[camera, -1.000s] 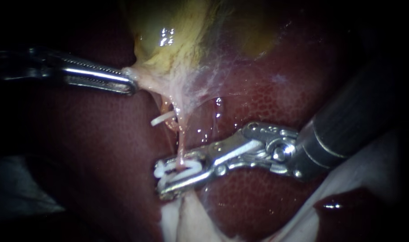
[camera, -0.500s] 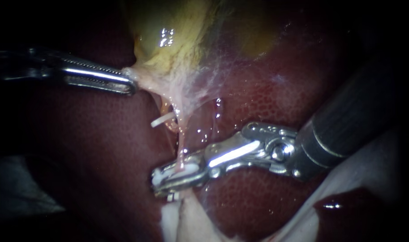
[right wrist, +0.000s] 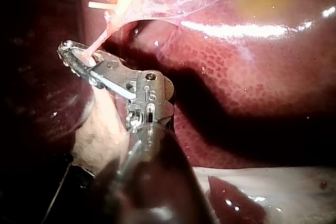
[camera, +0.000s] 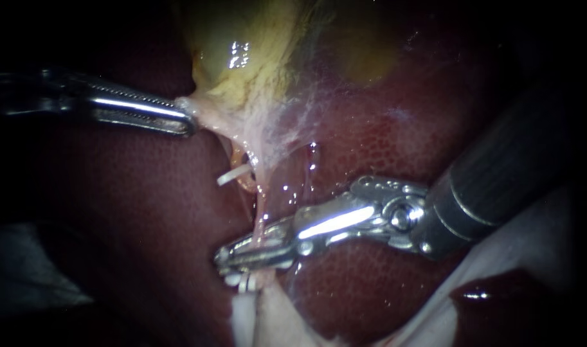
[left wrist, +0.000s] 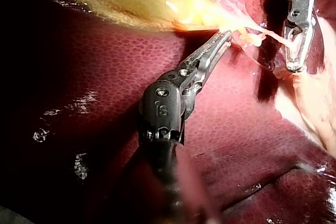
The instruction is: Clipping second clip right tube
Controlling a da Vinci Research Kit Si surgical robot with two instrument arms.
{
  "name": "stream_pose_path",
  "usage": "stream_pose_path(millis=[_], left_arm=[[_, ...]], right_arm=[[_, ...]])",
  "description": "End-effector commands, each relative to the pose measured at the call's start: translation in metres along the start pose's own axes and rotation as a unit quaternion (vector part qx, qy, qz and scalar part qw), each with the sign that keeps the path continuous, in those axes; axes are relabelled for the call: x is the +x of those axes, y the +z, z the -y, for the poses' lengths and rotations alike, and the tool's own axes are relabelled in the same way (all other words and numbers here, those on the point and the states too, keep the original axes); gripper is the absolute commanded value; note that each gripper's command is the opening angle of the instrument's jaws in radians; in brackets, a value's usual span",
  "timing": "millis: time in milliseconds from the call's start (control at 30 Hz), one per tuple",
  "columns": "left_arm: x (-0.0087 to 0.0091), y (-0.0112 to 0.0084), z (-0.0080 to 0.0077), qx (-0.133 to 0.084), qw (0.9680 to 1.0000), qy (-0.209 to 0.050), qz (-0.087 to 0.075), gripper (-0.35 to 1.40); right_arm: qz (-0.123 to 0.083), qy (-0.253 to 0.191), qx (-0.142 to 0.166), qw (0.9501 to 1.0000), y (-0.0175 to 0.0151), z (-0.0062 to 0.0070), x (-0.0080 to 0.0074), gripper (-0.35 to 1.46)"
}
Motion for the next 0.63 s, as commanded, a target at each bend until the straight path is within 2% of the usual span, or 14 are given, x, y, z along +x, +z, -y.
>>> stream_pose_path(millis=[33, 633], left_arm=[[0.0, 0.0, 0.0, 0.0, 1.0, 0.0, 0.0, -0.35], [0.0, 0.0, 0.0, 0.0, 1.0, 0.0, 0.0, -0.35]], right_arm=[[0.0, 0.002, 0.001, 1.0, 0.0001, 0.0001, 0.0001, -0.35], [0.001, 0.001, 0.002, 1.0, 0.0001, 0.0001, -0.0002, -0.35]])
